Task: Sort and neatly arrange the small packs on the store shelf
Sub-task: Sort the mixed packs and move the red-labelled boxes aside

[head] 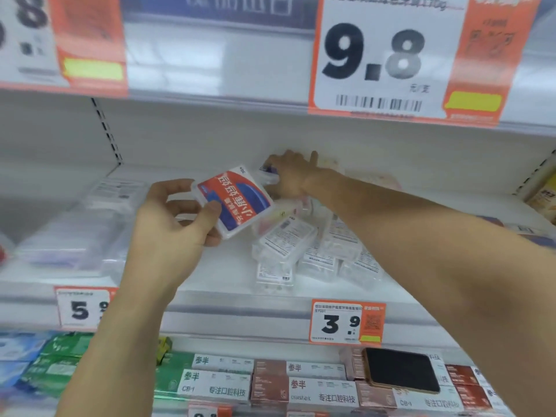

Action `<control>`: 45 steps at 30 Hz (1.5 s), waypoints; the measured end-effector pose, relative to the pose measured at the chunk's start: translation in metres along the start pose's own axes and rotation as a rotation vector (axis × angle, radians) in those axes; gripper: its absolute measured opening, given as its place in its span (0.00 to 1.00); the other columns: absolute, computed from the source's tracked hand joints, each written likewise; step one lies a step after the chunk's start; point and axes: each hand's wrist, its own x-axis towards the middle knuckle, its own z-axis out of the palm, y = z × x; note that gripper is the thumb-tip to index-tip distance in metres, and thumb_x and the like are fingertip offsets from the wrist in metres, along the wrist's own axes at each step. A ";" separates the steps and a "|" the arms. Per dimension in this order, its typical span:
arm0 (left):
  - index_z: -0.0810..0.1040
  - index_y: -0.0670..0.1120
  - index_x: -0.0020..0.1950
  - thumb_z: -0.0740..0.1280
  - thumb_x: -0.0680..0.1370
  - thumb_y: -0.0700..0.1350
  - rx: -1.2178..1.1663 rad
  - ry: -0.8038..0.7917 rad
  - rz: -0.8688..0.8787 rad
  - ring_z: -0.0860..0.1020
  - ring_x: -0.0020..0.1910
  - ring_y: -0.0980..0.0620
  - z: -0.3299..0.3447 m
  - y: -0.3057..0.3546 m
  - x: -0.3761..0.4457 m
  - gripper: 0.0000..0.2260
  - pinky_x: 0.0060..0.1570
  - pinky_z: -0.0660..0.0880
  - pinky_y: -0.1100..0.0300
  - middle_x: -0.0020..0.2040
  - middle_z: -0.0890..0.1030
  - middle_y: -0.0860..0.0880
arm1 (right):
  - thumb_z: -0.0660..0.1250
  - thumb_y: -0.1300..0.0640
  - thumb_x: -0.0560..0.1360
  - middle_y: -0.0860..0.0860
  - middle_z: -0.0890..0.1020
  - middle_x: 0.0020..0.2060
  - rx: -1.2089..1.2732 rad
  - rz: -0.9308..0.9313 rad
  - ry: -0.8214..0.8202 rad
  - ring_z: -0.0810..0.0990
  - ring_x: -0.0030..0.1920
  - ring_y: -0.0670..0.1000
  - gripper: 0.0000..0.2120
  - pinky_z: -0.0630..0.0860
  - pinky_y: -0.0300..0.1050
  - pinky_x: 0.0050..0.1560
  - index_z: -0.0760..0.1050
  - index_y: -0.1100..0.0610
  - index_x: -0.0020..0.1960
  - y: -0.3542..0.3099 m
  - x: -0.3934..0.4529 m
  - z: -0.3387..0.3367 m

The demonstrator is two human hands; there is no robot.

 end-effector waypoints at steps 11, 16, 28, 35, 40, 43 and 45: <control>0.72 0.49 0.59 0.71 0.76 0.39 -0.007 -0.024 -0.002 0.82 0.31 0.52 0.006 0.001 -0.008 0.15 0.28 0.78 0.65 0.47 0.80 0.47 | 0.58 0.60 0.81 0.57 0.82 0.46 0.682 0.047 0.413 0.83 0.46 0.58 0.11 0.83 0.55 0.44 0.77 0.65 0.49 0.027 -0.045 -0.018; 0.73 0.47 0.60 0.71 0.75 0.40 0.020 -0.050 0.030 0.82 0.29 0.52 0.024 0.005 -0.009 0.15 0.28 0.79 0.63 0.46 0.81 0.45 | 0.60 0.61 0.81 0.71 0.77 0.49 1.282 0.132 0.401 0.85 0.43 0.58 0.15 0.84 0.46 0.38 0.72 0.76 0.52 0.043 -0.107 -0.028; 0.73 0.45 0.59 0.69 0.76 0.37 -0.048 -0.363 0.073 0.82 0.33 0.48 0.168 0.037 -0.083 0.13 0.33 0.82 0.51 0.45 0.80 0.43 | 0.69 0.61 0.77 0.45 0.83 0.54 0.761 0.040 0.985 0.78 0.64 0.43 0.07 0.78 0.50 0.60 0.83 0.54 0.53 0.182 -0.263 -0.020; 0.68 0.45 0.63 0.67 0.78 0.38 0.066 -0.612 -0.032 0.79 0.31 0.48 0.291 0.044 -0.117 0.15 0.29 0.80 0.56 0.48 0.78 0.43 | 0.71 0.53 0.75 0.49 0.84 0.46 0.675 0.438 1.105 0.79 0.40 0.39 0.09 0.72 0.28 0.45 0.84 0.54 0.53 0.288 -0.327 -0.015; 0.68 0.48 0.64 0.65 0.77 0.51 0.348 -0.623 -0.004 0.81 0.47 0.44 0.352 0.017 -0.131 0.18 0.48 0.78 0.55 0.51 0.83 0.47 | 0.70 0.47 0.73 0.48 0.84 0.42 0.815 0.635 1.149 0.84 0.46 0.54 0.11 0.80 0.56 0.51 0.82 0.52 0.50 0.329 -0.329 0.012; 0.72 0.48 0.65 0.60 0.81 0.52 0.541 -0.550 0.116 0.76 0.58 0.48 0.363 0.009 -0.141 0.16 0.41 0.58 0.68 0.60 0.78 0.48 | 0.70 0.51 0.74 0.49 0.84 0.42 0.837 0.569 1.012 0.82 0.44 0.48 0.08 0.78 0.44 0.50 0.83 0.54 0.50 0.336 -0.328 0.018; 0.70 0.49 0.68 0.57 0.82 0.52 0.525 -0.533 0.066 0.74 0.62 0.48 0.367 0.006 -0.142 0.17 0.39 0.53 0.70 0.64 0.75 0.48 | 0.71 0.55 0.75 0.48 0.84 0.43 0.782 0.543 0.944 0.80 0.41 0.42 0.08 0.73 0.35 0.49 0.83 0.56 0.52 0.341 -0.333 0.017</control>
